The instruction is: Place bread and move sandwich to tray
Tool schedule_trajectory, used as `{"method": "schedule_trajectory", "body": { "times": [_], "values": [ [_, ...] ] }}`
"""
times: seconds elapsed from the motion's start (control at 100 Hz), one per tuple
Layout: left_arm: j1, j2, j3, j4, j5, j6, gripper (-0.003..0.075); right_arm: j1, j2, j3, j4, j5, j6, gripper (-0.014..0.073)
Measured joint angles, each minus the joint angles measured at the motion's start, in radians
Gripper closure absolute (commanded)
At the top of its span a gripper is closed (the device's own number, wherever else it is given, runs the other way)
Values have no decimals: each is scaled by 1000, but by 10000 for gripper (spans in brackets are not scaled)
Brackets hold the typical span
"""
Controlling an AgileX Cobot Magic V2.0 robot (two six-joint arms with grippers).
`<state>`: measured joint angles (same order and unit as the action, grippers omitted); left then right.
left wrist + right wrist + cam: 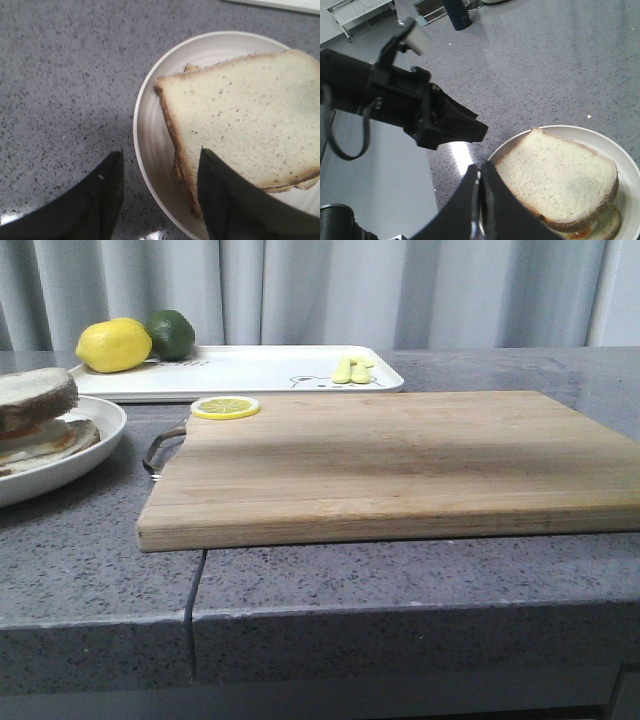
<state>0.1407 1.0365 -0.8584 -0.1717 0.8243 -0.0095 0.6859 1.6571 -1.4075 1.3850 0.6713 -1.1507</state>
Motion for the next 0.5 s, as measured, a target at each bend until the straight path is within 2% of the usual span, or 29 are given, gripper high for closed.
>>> {"method": "schedule_trajectory", "body": {
  "times": [0.21,0.5],
  "values": [
    [83,91,-57,-20,55,-4,398,0,-21,0,-4,17,0,658],
    [97,201,-58,-62,58,-4,398,0,-21,0,-8,19,-3,658]
  ]
}}
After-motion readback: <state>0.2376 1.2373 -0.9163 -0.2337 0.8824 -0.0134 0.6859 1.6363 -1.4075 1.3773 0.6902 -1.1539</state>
